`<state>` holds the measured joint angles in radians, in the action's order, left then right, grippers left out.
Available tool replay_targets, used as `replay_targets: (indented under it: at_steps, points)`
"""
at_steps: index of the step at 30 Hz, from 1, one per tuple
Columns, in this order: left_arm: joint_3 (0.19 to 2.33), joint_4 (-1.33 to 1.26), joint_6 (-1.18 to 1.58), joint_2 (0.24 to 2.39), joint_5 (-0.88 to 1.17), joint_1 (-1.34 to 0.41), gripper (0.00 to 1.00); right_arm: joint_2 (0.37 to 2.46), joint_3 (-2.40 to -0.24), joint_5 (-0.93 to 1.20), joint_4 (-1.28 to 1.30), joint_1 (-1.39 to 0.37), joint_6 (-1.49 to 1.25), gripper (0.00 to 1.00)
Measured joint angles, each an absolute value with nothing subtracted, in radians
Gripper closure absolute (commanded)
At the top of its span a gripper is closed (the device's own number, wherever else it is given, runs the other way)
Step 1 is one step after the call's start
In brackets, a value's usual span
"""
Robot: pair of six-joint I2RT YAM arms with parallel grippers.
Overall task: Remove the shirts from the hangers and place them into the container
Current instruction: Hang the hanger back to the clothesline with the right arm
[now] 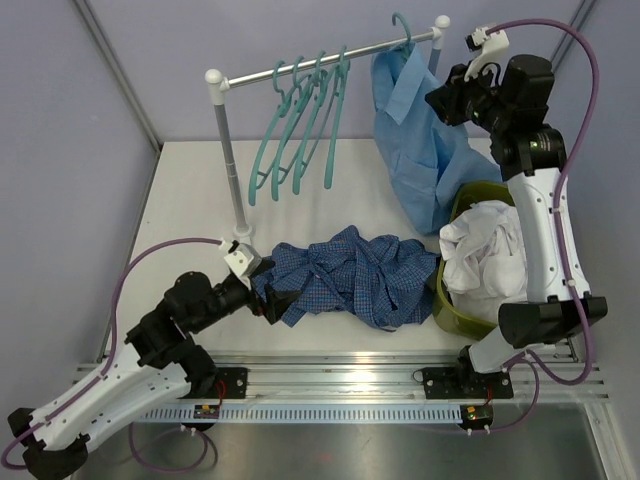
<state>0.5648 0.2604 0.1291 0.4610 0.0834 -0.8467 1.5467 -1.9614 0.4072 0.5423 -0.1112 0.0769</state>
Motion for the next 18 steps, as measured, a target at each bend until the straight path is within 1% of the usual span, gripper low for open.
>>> replay_targets:
  at_steps: [3,6,12,13,15,16,17,18]
  points:
    - [0.564,0.261,0.129,0.472,0.083,-0.847,0.01,1.622,-2.017,0.365,0.543,-0.126,0.056,1.00]
    - [0.563,0.261,0.129,0.474,0.084,-0.847,0.01,1.671,-2.024,0.345,0.546,-0.132,0.051,1.00]
    - [0.562,0.261,0.129,0.476,0.084,-0.847,0.01,1.692,-1.990,0.333,0.550,-0.133,0.060,1.00]
    - [0.562,0.260,0.129,0.480,0.085,-0.847,0.01,1.691,-1.985,0.333,0.550,-0.133,0.068,0.86]
    - [0.562,0.262,0.129,0.488,0.086,-0.847,0.01,1.682,-1.975,0.332,0.551,-0.133,0.088,0.63]
    - [0.562,0.262,0.129,0.491,0.086,-0.847,0.01,1.675,-1.970,0.332,0.552,-0.133,0.100,0.49]
    - [0.562,0.262,0.129,0.493,0.086,-0.847,0.01,1.661,-1.960,0.330,0.553,-0.133,0.117,0.29]
    - [0.562,0.263,0.129,0.492,0.086,-0.847,0.01,1.642,-1.947,0.327,0.556,-0.133,0.133,0.20]
